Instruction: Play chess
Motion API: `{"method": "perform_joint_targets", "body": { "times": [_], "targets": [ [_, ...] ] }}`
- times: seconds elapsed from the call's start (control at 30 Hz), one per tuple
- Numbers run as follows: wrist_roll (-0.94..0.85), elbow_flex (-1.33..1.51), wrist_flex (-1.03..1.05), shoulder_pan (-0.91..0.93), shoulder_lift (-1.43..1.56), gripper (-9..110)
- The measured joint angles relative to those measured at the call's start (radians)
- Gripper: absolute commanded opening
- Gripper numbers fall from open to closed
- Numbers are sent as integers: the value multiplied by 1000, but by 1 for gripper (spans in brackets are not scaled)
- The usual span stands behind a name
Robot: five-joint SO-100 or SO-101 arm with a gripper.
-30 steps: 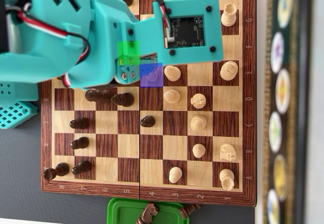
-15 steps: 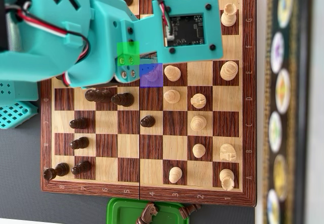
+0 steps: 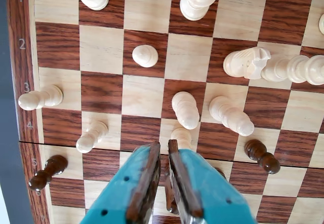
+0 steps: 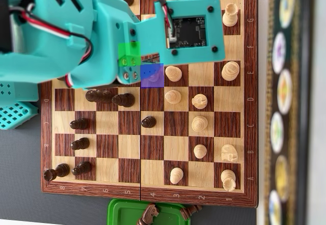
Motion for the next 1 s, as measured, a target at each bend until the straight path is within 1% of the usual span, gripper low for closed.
{"method": "perform_joint_targets", "body": {
  "times": [0.43,1.0],
  "targets": [
    [-2,-72,0,12,-118,6],
    [-2,-74,0,21,-130,6]
  ]
}}
